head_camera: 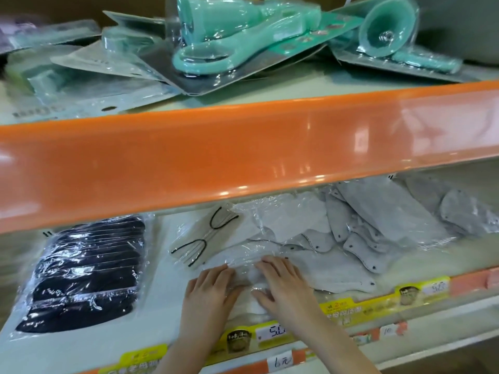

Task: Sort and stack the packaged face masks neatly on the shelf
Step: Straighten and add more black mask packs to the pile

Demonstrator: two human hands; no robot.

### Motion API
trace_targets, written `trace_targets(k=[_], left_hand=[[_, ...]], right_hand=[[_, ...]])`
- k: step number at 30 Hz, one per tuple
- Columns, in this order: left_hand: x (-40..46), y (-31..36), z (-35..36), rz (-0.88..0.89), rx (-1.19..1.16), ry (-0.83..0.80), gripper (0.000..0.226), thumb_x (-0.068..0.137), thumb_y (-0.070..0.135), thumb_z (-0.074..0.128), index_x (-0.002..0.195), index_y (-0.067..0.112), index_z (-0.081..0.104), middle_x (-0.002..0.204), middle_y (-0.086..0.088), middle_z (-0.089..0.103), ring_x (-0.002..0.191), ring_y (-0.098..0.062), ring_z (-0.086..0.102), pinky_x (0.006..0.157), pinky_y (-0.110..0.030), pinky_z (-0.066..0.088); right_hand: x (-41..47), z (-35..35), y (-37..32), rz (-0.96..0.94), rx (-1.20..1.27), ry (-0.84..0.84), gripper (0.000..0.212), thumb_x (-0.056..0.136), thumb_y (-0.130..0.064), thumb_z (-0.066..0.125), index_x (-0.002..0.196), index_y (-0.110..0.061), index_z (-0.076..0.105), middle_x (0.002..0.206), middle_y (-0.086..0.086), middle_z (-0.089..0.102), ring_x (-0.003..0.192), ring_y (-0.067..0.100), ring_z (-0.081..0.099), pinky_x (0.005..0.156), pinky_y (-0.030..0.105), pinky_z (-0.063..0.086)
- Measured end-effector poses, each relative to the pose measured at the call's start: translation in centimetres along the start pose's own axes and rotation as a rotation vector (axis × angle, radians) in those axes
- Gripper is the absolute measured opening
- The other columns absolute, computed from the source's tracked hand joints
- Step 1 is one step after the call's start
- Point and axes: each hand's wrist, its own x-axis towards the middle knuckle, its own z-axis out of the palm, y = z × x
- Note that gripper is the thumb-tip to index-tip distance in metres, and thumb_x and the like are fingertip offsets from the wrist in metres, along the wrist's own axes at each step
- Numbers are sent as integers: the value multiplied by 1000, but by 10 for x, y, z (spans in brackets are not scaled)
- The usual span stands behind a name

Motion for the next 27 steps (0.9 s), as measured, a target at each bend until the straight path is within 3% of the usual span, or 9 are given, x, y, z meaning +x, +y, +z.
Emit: trace_targets(k=[7,13,17,20,24,27], left_hand=[[-2,-1,2,-8,-64,100,19,80,45,50,81,28,60,81,15,65,78,-12,54,60,-30,45],[-4,3,-5,-119,-244,108,11,78,30,51,82,31,62,83,18,65,78,-8,56,63,-24,47],[-2,3,-8,-252,-366,88,21,75,20,59,91,34,57,88,19,62,76,-3,56,60,-25,50],[1,3,-14,-233,-394,96,21,78,20,60,91,35,58,83,22,64,77,-1,58,63,-25,50],[7,5,-31,-222,-479,145,10,85,26,55,90,33,61,88,17,67,83,-4,63,71,-22,48],[13,4,-44,-287,-542,173,23,92,12,61,88,34,66,95,20,67,88,2,63,71,-16,47]], right_hand=[[1,-1,6,-8,60,-14,35,80,-50,50,104,-28,61,103,-13,57,101,6,50,86,25,46],[2,-3,4,73,133,-38,24,83,-49,51,95,-31,62,93,-17,55,90,4,53,83,20,42],[2,-5,3,79,159,-45,22,86,-45,51,95,-29,62,94,-16,55,90,3,52,83,18,38],[3,-8,4,83,236,-5,19,89,-39,49,94,-25,61,96,-13,56,90,2,47,80,16,37],[4,-7,7,126,326,66,17,88,-31,53,97,-20,63,98,-7,58,93,7,47,77,22,46],[5,-8,7,162,373,112,22,87,-30,50,97,-17,66,98,-5,60,94,9,50,78,22,46]])
